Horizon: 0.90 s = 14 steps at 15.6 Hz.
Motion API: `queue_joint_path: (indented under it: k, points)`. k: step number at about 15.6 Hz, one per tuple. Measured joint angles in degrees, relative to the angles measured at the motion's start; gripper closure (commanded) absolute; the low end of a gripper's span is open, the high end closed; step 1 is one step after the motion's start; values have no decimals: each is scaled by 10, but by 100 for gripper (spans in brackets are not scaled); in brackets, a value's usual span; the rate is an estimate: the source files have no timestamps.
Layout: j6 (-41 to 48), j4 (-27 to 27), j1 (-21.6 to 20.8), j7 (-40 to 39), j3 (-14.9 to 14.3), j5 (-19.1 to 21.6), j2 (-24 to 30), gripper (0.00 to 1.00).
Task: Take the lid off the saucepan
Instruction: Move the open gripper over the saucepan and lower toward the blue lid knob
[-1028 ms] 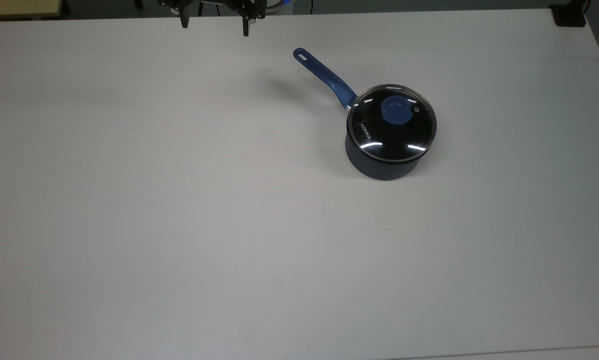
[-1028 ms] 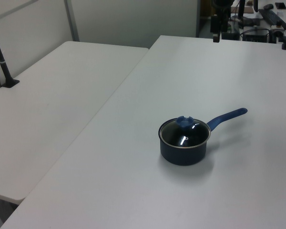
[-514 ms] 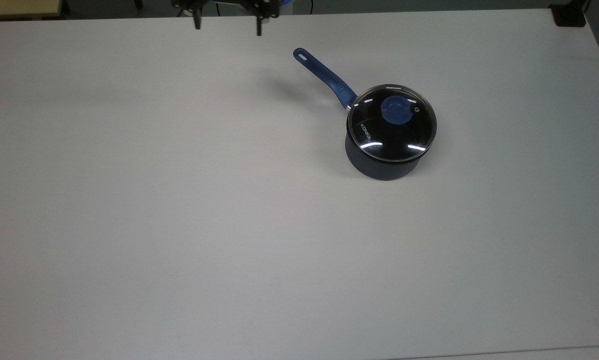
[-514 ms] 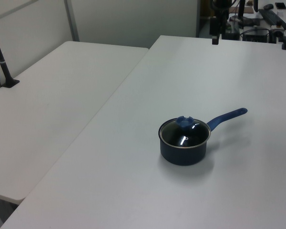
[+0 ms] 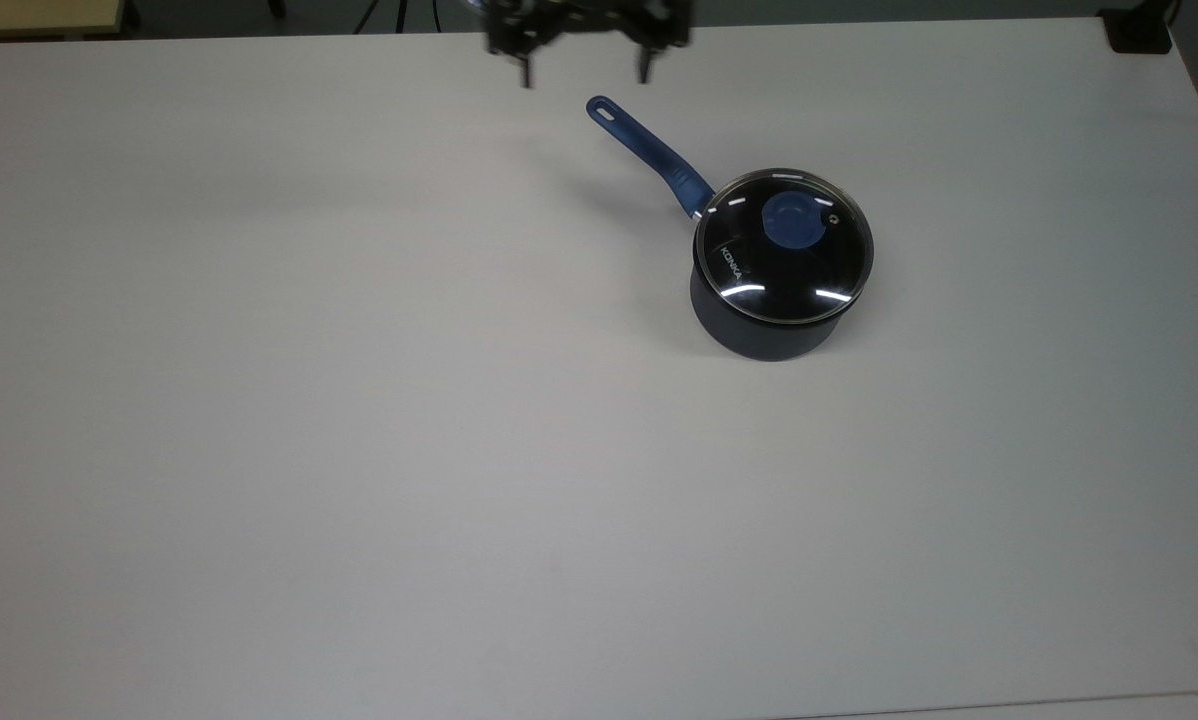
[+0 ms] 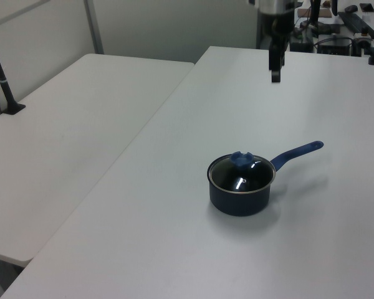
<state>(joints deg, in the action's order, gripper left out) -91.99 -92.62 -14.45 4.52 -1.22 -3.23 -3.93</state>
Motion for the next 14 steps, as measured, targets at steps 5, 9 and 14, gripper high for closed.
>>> queue_joint_path:
  k: [5,9,14]
  points:
    - [-43,-1,-69,2,1,28,-36,0]
    - [-99,-3,-103,13,2,49,-74,0]
    - [-137,2,-133,65,2,48,-126,0]
